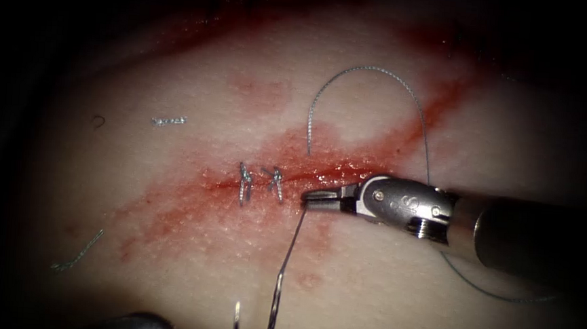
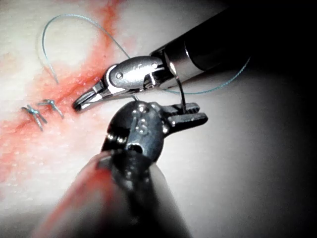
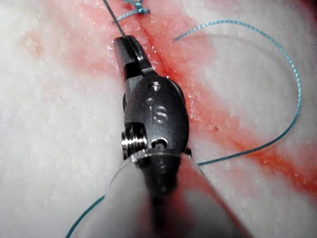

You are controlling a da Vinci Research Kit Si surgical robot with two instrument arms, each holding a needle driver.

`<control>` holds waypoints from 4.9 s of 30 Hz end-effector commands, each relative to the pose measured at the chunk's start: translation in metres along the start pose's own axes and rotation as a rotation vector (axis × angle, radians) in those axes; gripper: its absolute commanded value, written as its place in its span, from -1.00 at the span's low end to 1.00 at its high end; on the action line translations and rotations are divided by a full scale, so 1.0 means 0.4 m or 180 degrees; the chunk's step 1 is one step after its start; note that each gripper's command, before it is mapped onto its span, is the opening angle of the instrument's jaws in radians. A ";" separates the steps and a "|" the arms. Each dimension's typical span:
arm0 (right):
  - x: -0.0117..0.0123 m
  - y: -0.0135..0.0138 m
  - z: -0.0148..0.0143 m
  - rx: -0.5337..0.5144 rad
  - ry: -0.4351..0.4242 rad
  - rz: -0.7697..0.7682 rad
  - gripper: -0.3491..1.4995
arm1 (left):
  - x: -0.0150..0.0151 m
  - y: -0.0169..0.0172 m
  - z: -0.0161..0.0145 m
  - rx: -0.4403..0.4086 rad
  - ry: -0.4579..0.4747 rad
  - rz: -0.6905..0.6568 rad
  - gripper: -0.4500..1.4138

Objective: Wound Closure

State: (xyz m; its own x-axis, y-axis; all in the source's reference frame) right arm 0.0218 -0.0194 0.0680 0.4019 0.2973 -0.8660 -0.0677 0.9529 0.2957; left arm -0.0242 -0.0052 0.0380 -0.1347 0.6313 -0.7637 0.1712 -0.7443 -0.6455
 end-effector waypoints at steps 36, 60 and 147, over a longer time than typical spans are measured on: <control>0.0379 -0.0235 -0.0048 0.0520 0.0213 0.0059 0.33 | -0.0111 -0.0214 -0.0287 0.1173 -0.0596 0.0143 -1.00; 0.0094 -0.0041 0.0014 -0.0260 -0.0141 -0.0341 -0.15 | -0.0102 -0.0268 -0.0370 0.1538 -0.0639 0.0304 -1.00; 0.0120 -0.0029 -0.0008 -0.0365 -0.0652 -0.0866 0.27 | -0.0250 -0.0444 -0.0428 0.2508 -0.1242 0.0857 -1.00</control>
State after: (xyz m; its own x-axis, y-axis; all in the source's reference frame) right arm 0.0227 -0.0189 0.0627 0.5961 0.0253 -0.8025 -0.0307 0.9995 0.0088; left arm -0.0087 0.0056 0.0566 -0.5316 0.4036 -0.7446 -0.4517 -0.8788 -0.1538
